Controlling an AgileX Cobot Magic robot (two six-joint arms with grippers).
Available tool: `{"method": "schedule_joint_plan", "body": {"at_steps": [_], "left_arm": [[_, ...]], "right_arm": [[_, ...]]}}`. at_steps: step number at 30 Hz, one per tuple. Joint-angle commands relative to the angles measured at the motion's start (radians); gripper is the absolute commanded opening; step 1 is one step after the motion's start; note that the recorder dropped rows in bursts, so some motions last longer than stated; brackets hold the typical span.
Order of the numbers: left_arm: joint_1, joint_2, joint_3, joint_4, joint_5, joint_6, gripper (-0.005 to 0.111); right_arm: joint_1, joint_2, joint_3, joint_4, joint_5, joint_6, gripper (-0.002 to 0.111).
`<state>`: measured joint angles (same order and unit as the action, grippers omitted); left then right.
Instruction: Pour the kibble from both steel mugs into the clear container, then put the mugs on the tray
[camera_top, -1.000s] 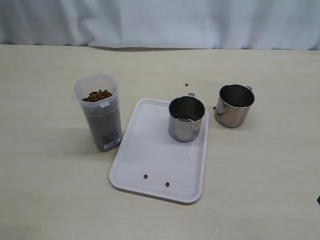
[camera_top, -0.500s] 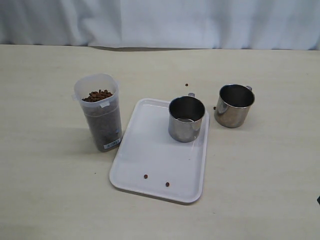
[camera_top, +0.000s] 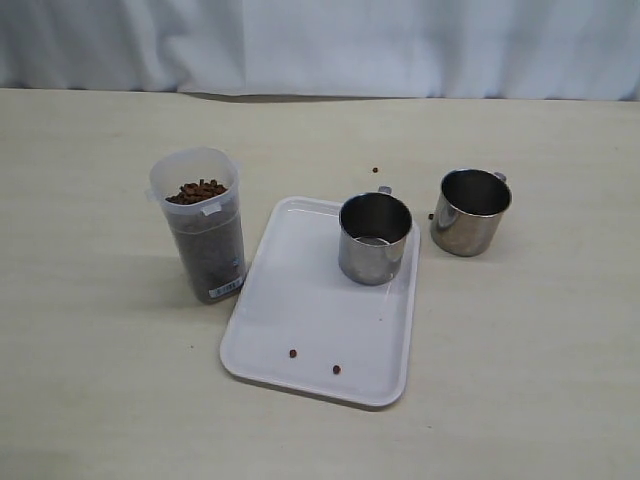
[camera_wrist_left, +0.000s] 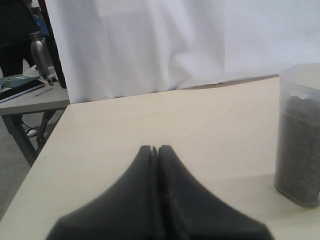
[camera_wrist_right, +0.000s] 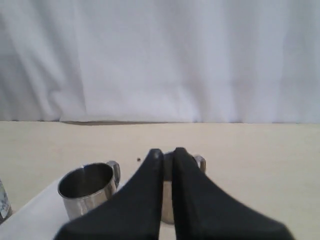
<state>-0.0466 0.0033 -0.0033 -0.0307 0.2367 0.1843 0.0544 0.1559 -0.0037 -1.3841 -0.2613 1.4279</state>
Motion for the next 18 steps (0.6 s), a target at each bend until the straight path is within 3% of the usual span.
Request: {"method": "schedule_joint_plan", "body": {"at_steps": [1, 3, 4, 5, 6, 8, 13, 18], "left_arm": [[-0.008, -0.003, 0.003, -0.006, -0.005, 0.002, 0.000], [-0.008, -0.003, 0.003, -0.006, -0.005, 0.002, 0.000], [-0.008, -0.003, 0.003, -0.006, -0.005, 0.002, 0.000], [-0.008, -0.003, 0.003, -0.006, -0.005, 0.002, 0.000], [-0.008, -0.003, 0.003, -0.006, -0.005, 0.002, 0.000], [-0.008, -0.003, 0.003, -0.006, -0.005, 0.002, 0.000], [-0.008, -0.003, 0.003, -0.006, -0.005, 0.002, 0.000], [-0.008, -0.003, 0.003, -0.006, -0.005, 0.002, 0.000]], "right_arm": [[-0.005, 0.110, 0.004, 0.579, -0.220, -0.693, 0.020], [-0.005, 0.216, 0.004, 0.745, -0.280, -0.837, 0.037], [-0.005, 0.348, 0.004, 0.843, -0.316, -0.933, 0.062], [-0.005, 0.422, -0.001, 0.870, -0.327, -0.947, 0.073], [-0.005, 0.576, -0.039, 0.898, -0.350, -0.938, 0.097], [-0.005, 0.795, -0.108, 0.879, -0.408, -0.917, 0.110], [-0.005, 1.281, -0.333, 0.599, -0.568, -0.917, 0.110], [-0.005, 1.502, -0.462, 0.565, -0.554, -0.990, 0.110]]}}
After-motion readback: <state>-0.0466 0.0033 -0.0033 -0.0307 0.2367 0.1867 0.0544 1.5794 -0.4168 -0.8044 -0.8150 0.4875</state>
